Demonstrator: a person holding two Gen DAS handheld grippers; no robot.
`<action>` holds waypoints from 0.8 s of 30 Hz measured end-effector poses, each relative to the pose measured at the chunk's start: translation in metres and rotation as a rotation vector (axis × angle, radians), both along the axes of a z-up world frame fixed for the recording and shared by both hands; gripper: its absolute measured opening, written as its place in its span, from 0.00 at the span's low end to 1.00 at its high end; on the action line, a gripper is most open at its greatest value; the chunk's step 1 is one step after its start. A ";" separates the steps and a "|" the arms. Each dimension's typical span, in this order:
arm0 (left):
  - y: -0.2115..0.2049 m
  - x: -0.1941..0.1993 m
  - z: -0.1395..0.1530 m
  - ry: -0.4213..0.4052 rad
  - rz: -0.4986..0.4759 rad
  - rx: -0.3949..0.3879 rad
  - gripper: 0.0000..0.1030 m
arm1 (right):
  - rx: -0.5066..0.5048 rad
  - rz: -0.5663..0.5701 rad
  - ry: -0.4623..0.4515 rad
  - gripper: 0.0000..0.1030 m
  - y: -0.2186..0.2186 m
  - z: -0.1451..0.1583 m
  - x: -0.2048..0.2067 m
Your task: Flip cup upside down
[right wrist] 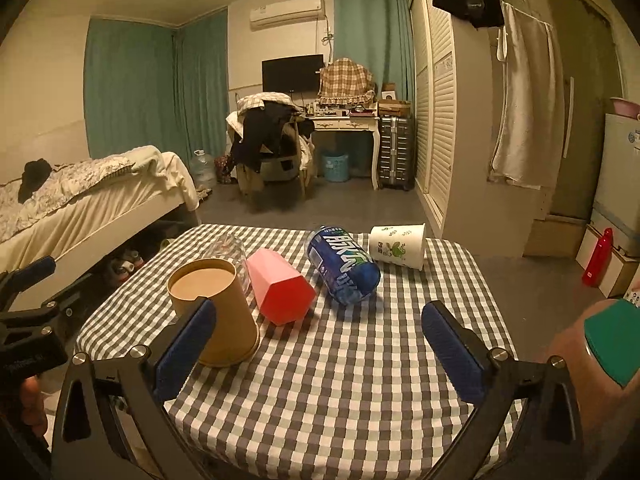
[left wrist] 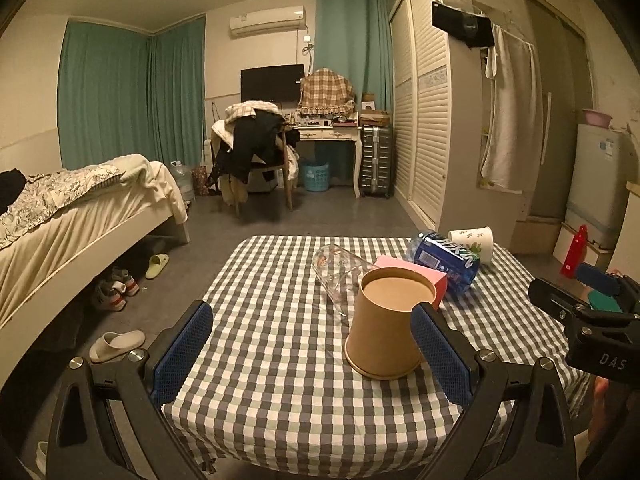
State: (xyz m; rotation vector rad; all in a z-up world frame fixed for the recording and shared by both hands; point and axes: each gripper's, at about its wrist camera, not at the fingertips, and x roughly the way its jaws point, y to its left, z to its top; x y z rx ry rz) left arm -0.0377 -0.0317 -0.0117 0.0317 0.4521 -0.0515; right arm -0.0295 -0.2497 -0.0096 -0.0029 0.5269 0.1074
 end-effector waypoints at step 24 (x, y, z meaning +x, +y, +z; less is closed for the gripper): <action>-0.003 0.001 -0.006 0.014 -0.004 0.001 0.99 | -0.023 0.000 0.020 1.00 0.006 -0.008 0.006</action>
